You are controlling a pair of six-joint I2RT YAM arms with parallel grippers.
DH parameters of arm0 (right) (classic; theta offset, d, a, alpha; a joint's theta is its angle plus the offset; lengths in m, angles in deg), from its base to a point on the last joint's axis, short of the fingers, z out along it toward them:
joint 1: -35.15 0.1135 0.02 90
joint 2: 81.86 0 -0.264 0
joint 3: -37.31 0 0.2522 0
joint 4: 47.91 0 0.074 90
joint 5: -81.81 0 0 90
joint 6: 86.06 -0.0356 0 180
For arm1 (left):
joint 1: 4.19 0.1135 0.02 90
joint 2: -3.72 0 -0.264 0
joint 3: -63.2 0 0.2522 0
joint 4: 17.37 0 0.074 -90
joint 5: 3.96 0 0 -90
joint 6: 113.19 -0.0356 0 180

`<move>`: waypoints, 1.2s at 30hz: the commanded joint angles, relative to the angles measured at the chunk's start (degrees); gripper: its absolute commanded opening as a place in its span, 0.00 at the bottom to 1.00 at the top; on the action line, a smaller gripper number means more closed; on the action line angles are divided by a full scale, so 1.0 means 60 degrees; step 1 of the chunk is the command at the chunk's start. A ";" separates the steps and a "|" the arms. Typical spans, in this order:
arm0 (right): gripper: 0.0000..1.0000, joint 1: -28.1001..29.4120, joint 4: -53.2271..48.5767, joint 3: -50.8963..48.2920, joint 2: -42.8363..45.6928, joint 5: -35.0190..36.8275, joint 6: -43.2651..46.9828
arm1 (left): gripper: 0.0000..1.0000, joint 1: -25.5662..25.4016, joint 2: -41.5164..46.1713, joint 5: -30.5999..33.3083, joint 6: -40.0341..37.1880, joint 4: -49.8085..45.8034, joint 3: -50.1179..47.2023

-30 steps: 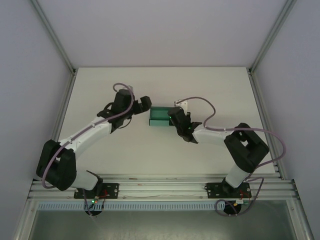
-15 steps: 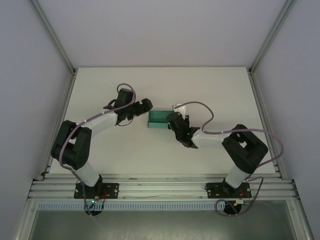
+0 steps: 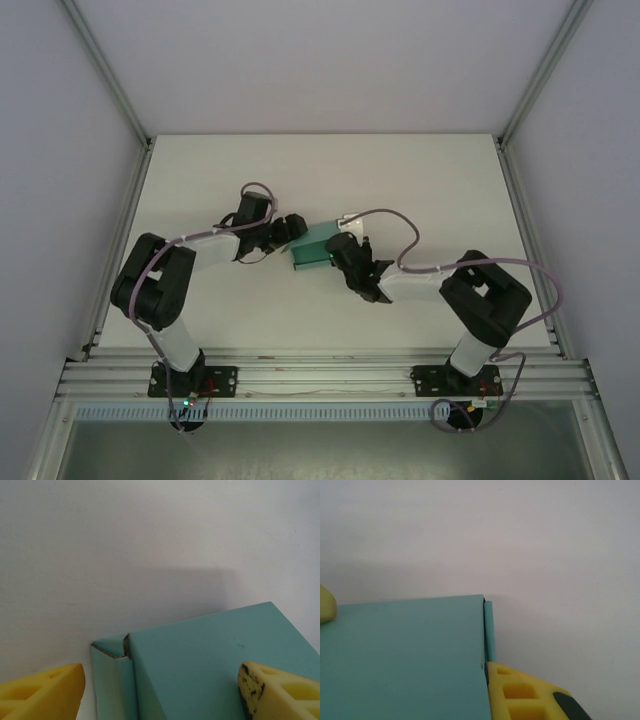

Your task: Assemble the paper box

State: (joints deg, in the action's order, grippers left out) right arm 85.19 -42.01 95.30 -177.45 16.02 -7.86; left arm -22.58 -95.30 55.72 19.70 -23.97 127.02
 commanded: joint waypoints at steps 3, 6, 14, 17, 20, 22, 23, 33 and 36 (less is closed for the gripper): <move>0.18 0.0141 -0.0027 -0.0247 0.0021 0.0002 -0.0225 | 0.75 -0.0161 -0.0363 -0.0227 0.0131 0.0387 -0.0292; 0.24 0.0168 -0.0091 -0.0404 0.0218 -0.0050 -0.0327 | 0.73 -0.0186 -0.0451 -0.0204 0.0141 0.0424 -0.0327; 0.46 0.0172 -0.0874 -0.1198 0.1363 -0.0327 -0.0876 | 0.69 -0.0201 -0.0524 -0.0155 0.0042 0.0397 -0.0389; 0.57 0.0174 -0.1283 -0.1655 0.2056 -0.0519 -0.1141 | 0.68 -0.0203 -0.0510 -0.0146 0.0014 0.0454 -0.0461; 0.62 0.0170 -0.1585 -0.2101 0.2793 -0.0595 -0.1431 | 0.65 -0.0192 -0.0558 -0.0174 -0.0060 0.0492 -0.0523; 0.65 0.0171 -0.1942 -0.2323 0.3276 -0.0330 -0.1747 | 0.63 -0.0198 -0.0587 -0.0203 -0.0132 0.0531 -0.0544; 0.68 0.0174 -0.2054 -0.2409 0.3483 -0.0238 -0.1836 | 0.62 -0.0201 -0.0605 -0.0235 -0.0147 0.0592 -0.0577; 1.00 0.0133 -0.1913 -0.3203 0.5333 0.0610 -0.2410 | 0.55 -0.0201 -0.0911 -0.0163 -0.0453 0.0853 -0.0773; 1.00 -0.0021 -0.1875 -0.3315 0.5725 0.0476 -0.2672 | 0.51 -0.0201 -0.1041 -0.0175 -0.0483 0.1014 -0.0872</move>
State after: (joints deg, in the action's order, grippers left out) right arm 85.69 -53.27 76.39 -144.97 16.33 -21.26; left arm -23.32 -98.64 54.28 18.39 -15.16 124.27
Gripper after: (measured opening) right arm 0.998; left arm 0.514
